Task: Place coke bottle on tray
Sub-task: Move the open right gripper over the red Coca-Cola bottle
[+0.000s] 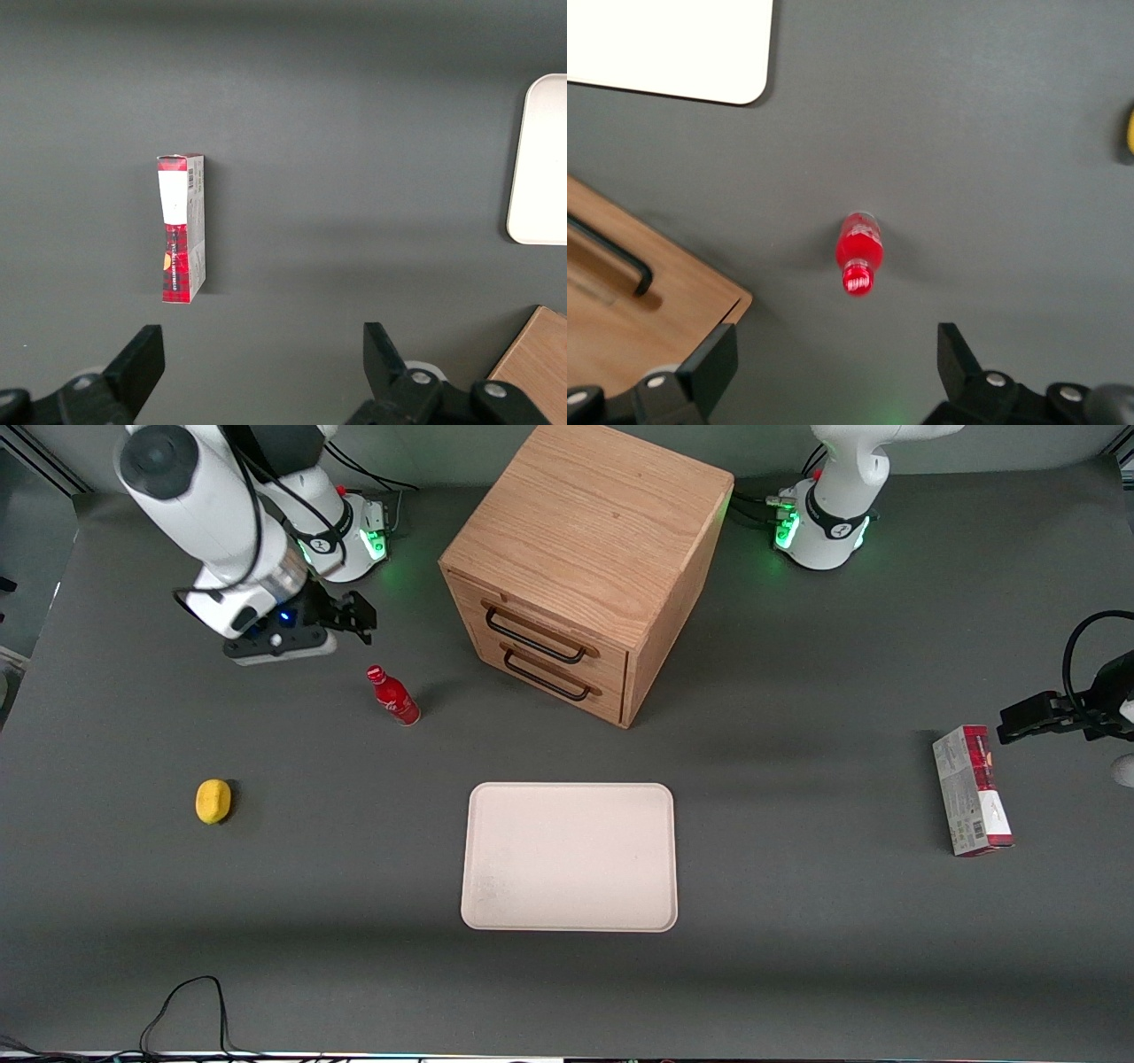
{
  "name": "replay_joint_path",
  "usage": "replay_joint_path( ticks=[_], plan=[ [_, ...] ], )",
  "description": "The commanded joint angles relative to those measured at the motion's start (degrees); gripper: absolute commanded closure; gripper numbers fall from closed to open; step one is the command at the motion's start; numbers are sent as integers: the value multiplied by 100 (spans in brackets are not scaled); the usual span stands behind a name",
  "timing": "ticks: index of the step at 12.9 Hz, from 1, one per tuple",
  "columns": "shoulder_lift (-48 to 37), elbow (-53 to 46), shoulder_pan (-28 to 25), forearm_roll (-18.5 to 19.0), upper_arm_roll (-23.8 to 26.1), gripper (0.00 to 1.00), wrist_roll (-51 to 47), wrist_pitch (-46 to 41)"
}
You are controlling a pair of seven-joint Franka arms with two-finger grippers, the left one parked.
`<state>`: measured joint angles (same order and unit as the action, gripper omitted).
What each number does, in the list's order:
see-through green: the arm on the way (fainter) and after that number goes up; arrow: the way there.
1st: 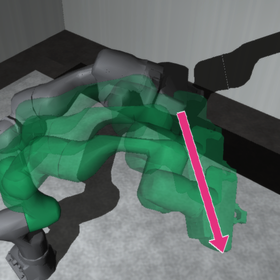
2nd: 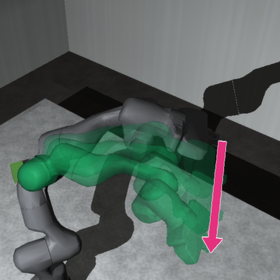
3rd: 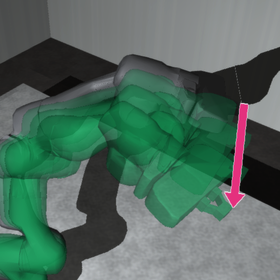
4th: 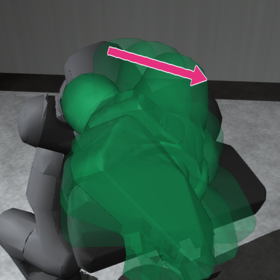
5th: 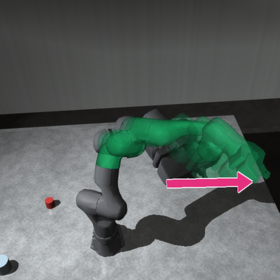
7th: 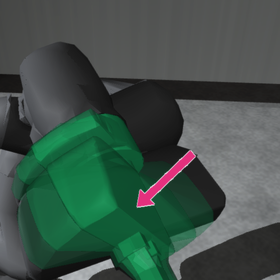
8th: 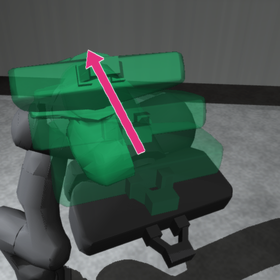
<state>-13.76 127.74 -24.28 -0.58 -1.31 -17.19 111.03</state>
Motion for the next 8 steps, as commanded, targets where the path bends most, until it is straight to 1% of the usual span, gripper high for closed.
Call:
replay_joint_path(
  ticks=[1,4,8],
  plan=[
    [100,592,-24,-21,-62,0,-101,742],
    [408,1023,-24,-21,-71,0,-320,1436],
    [655,1357,-33,-21,-63,0,-601,1886]
  ],
)
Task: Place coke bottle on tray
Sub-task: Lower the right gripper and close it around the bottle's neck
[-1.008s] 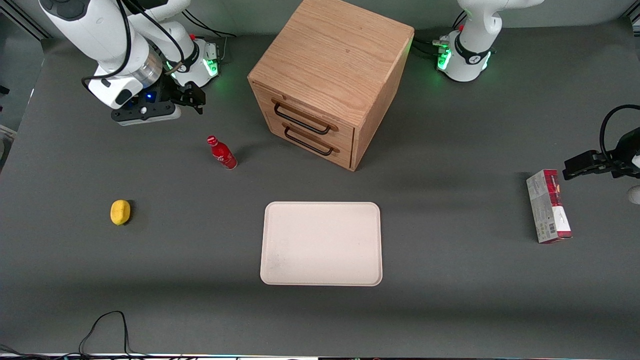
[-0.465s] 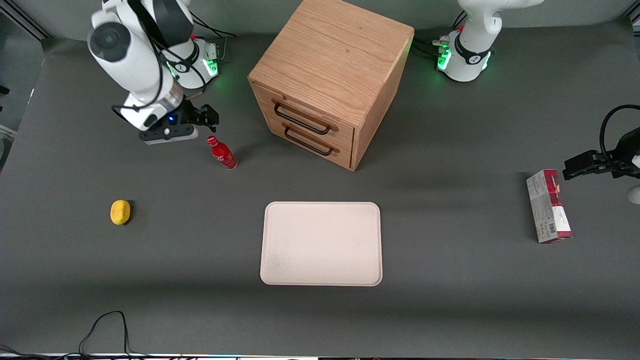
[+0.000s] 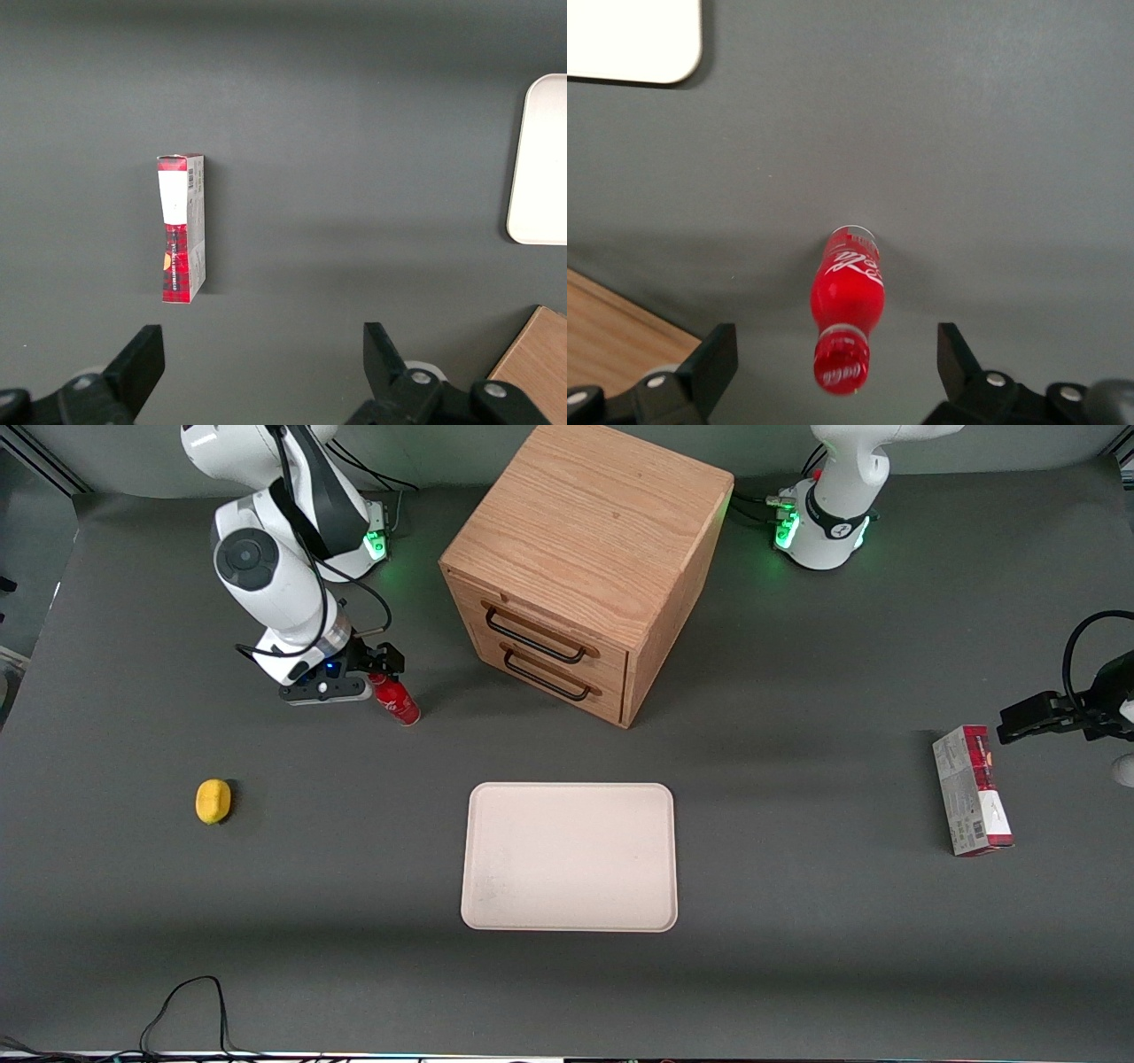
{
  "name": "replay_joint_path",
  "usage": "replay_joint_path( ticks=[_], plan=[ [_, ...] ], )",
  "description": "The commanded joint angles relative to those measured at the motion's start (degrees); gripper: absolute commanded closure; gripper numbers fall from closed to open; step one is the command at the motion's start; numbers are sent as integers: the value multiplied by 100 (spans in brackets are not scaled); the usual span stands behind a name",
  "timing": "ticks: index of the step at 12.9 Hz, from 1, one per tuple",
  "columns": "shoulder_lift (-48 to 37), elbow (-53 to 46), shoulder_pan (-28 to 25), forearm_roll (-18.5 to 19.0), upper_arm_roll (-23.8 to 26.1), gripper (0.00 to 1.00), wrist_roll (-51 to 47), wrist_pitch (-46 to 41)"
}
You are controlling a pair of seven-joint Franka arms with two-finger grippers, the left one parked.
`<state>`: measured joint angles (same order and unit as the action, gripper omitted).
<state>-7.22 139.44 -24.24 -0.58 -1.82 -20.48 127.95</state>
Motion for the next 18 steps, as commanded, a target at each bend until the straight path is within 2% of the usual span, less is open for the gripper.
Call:
replay_joint_path(
  ticks=[1,8,9,11,12,13,14,18],
  plan=[
    [1,259,-46,-21,-12,0,-281,256],
    [27,382,-81,-21,-12,1,-272,301],
    [62,382,-81,-21,-12,10,-272,353],
    [124,374,-81,-47,-3,46,-272,406],
    [116,374,-90,-56,-3,61,-272,406],
    [115,374,-90,-56,-3,73,-272,406],
    [115,374,-90,-56,-3,81,-263,406],
    [81,304,-90,-65,-3,84,-263,362]
  ],
)
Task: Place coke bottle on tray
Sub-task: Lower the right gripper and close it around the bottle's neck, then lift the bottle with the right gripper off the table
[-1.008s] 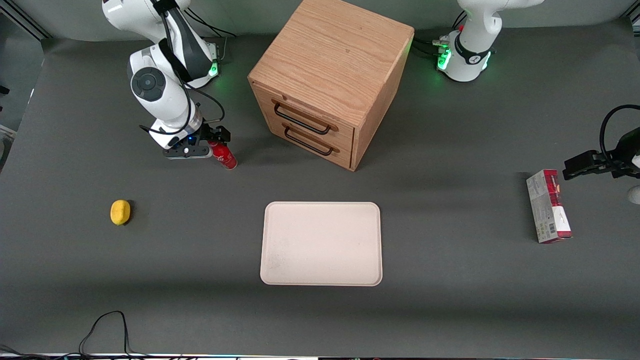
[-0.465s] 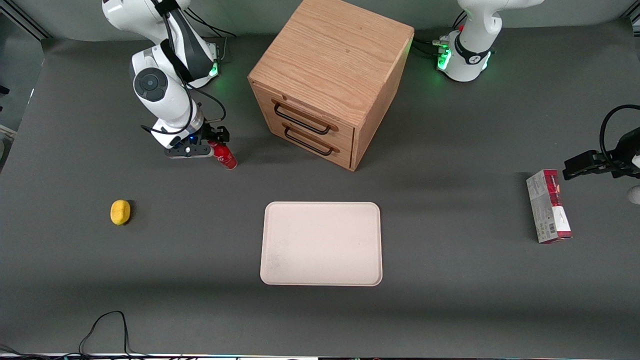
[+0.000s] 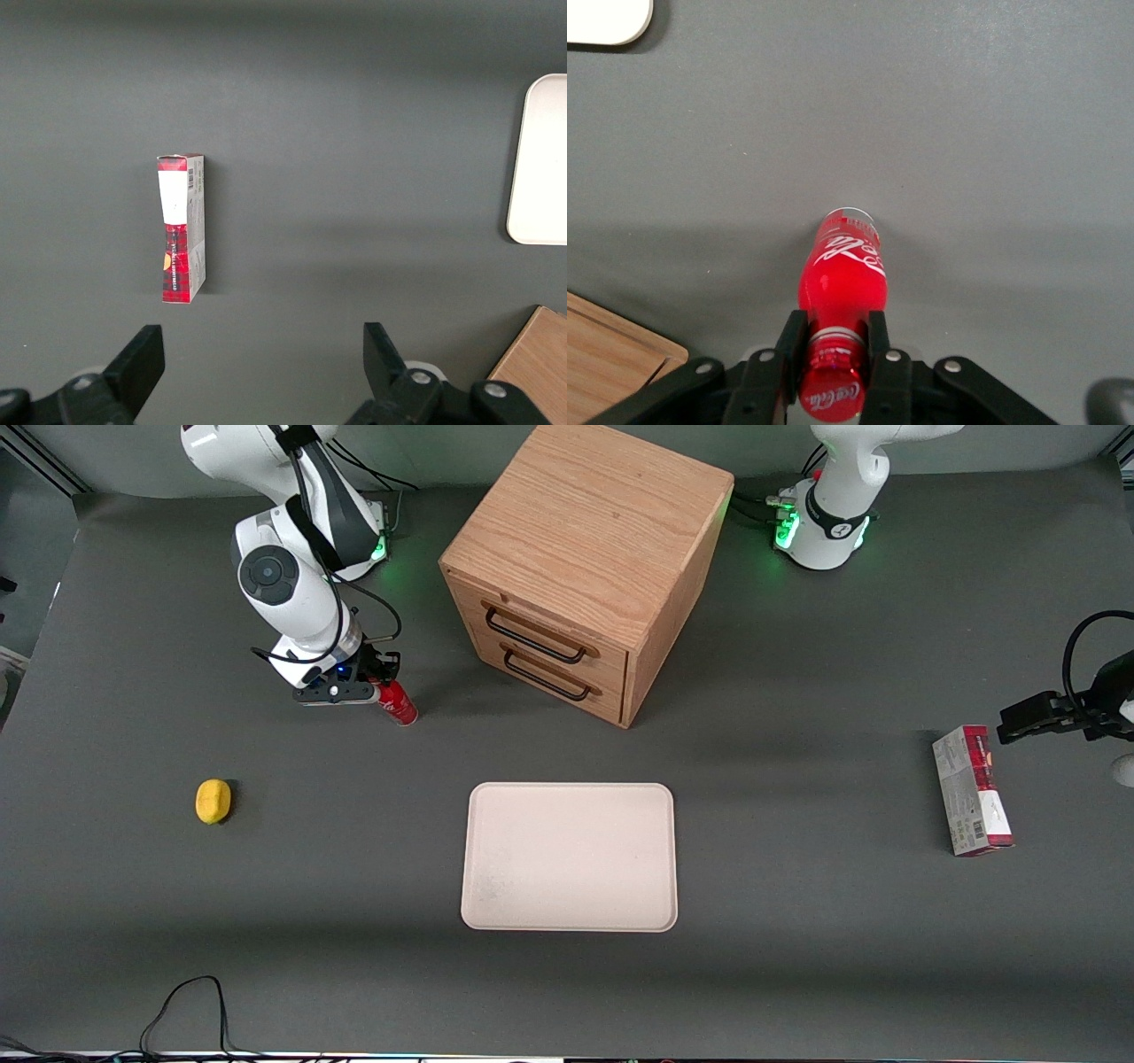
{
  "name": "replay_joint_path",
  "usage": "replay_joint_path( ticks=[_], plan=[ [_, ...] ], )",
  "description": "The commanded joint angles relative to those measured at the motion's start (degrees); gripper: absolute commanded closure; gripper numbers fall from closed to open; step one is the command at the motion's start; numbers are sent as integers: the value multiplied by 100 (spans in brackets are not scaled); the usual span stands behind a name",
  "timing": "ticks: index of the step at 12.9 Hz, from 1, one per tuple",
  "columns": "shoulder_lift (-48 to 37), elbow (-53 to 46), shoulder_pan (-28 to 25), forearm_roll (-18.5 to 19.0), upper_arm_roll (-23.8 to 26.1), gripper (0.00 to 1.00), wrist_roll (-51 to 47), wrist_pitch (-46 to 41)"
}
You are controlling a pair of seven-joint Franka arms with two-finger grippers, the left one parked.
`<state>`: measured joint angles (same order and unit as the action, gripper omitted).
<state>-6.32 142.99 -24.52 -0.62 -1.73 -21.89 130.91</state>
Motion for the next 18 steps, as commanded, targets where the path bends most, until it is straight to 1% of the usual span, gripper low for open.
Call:
replay_joint_path(
  ticks=[1,2,5,6,8,11,12,14,15,16,17,18],
  plan=[
    [-71,-156,-53,-61,-20,85,-105,-4],
    [-158,-392,-53,-70,-29,85,-79,-318],
    [-194,-1962,-35,-70,-38,85,-78,-2143],
    [-194,-2455,-35,-70,-38,85,-70,-2619],
    [-124,-3439,-35,-70,-38,85,-61,-3481],
    [191,-4750,-27,-70,-38,85,-52,-4369],
    [445,-5163,-27,-79,-29,85,-52,-4573],
    [1024,-5998,-44,-88,-3,85,-52,-4680],
    [1462,-6542,-53,-105,15,85,-61,-4759],
    [1937,-7130,-62,-201,41,85,-70,-4855],
    [2420,-7736,-62,-298,120,86,-96,-4934],
    [2860,-8334,-62,-299,234,86,-96,-4944]
  ],
)
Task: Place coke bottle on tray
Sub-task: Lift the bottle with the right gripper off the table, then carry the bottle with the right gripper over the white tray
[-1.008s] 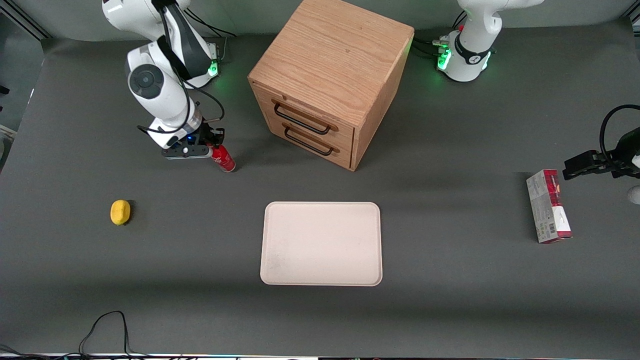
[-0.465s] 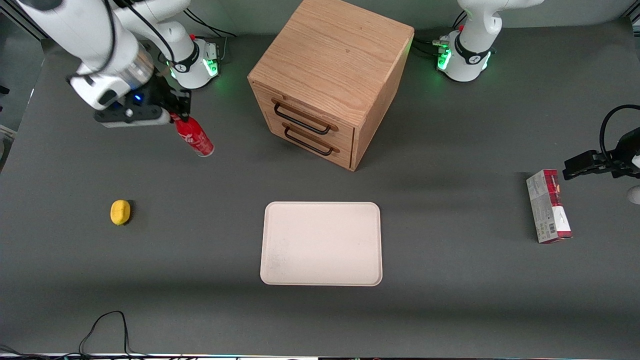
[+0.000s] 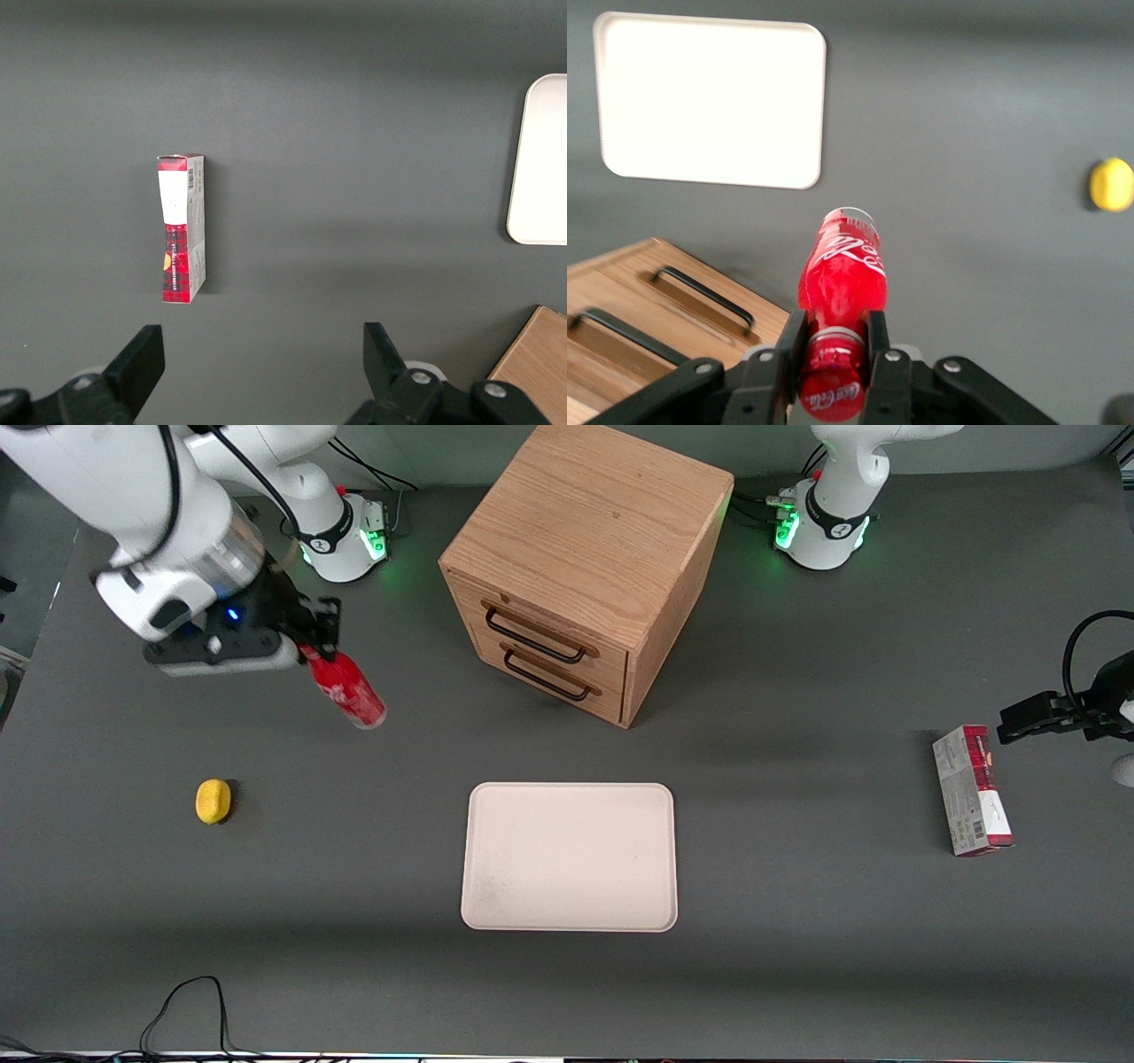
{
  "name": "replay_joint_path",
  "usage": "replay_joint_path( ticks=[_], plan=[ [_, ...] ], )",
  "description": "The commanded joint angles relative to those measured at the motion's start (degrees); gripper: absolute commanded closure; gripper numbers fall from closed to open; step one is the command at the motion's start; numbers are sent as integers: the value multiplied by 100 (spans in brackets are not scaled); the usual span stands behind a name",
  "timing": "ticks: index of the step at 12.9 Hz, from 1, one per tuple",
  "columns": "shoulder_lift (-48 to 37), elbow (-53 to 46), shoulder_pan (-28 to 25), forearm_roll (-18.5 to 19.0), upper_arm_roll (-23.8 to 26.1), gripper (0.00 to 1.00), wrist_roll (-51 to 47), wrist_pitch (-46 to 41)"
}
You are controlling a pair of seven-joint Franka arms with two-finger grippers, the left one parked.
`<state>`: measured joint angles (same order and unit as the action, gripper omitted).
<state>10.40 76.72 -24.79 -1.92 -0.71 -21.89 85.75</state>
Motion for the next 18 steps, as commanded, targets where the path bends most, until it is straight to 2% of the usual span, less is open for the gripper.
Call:
replay_joint_path(
  ticks=[1,4,6,7,15,18],
  plan=[
    [1645,-2227,-26,-159,228,86,-96,-427],
    [2482,-3126,-96,-89,326,87,-52,-209],
    [2633,-3181,-280,313,334,91,-26,64],
    [2694,-3172,-351,376,334,91,-26,143],
    [3853,-3146,-219,473,273,91,-17,1549],
    [4241,-3120,-219,474,282,91,-8,1769]
  ],
)
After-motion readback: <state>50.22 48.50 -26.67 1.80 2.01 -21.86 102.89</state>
